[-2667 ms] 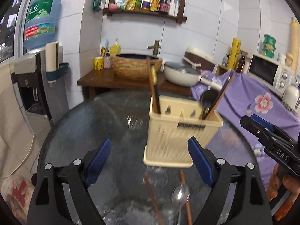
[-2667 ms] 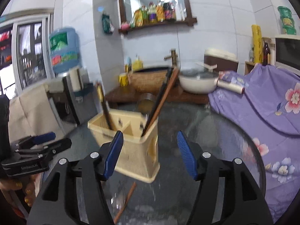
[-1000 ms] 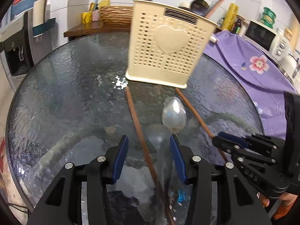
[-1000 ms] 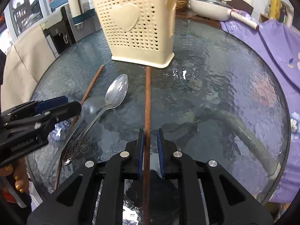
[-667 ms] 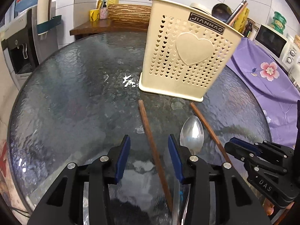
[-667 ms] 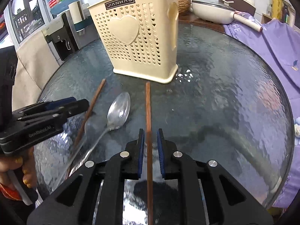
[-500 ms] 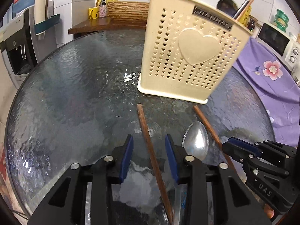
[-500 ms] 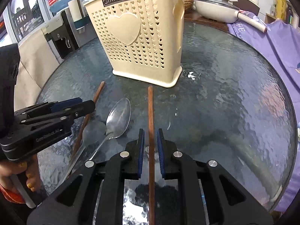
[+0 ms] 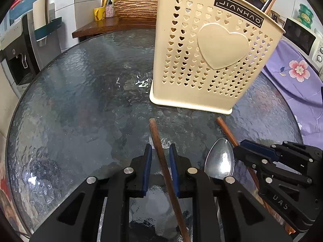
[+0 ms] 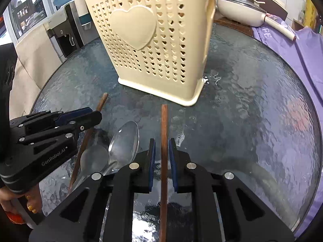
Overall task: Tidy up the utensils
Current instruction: 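Grasp a brown chopstick with the right tool while the left tool grasps another brown chopstick, then lift the chopstick with the right tool while the left tool carries its chopstick toward the holder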
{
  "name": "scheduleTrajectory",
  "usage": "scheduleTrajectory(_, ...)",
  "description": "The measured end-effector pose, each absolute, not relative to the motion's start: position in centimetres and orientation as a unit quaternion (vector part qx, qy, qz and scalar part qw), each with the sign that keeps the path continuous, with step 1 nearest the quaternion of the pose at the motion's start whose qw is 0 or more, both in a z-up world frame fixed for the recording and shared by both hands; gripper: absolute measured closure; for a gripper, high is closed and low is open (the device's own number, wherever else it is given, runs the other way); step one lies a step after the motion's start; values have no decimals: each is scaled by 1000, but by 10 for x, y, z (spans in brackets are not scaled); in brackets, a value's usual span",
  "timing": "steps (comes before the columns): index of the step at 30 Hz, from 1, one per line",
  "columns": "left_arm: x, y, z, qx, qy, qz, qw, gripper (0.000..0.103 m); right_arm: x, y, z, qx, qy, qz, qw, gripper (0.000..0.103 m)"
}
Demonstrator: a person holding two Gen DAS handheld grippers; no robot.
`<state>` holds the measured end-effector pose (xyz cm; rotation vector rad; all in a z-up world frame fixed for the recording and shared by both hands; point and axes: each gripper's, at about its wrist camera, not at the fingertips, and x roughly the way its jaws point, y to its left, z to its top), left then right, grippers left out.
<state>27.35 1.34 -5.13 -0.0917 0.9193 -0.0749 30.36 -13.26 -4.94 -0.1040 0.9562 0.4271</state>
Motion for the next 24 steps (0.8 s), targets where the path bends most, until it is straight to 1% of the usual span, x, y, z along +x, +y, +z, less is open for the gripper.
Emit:
scheduleTrajectory(2, 276, 14, -52, -39, 442, -33, 895, 88, 303, -130, -50, -55, 453, 206, 866, 88)
scheduleTrajectory(4, 277, 13, -52, -36, 442, -29, 896, 92, 304, -127, -50, -61, 451, 208, 866, 88)
scheduleTrajectory(6, 275, 11, -53, -35, 440, -28, 897, 94, 304, -126, -50, -64, 450, 211, 866, 89)
scheduleTrajectory(8, 273, 10, -53, -39, 439, -29, 897, 94, 302, -125, -50, -73, 447, 211, 867, 95)
scheduleTrajectory(18, 268, 7, -53, -44, 438, -31, 897, 96, 297, -128, -52, -67, 434, 226, 870, 95)
scheduleTrajectory(24, 272, 18, -40, -63, 422, -31, 904, 96, 290, -137, -37, -46, 402, 232, 885, 96)
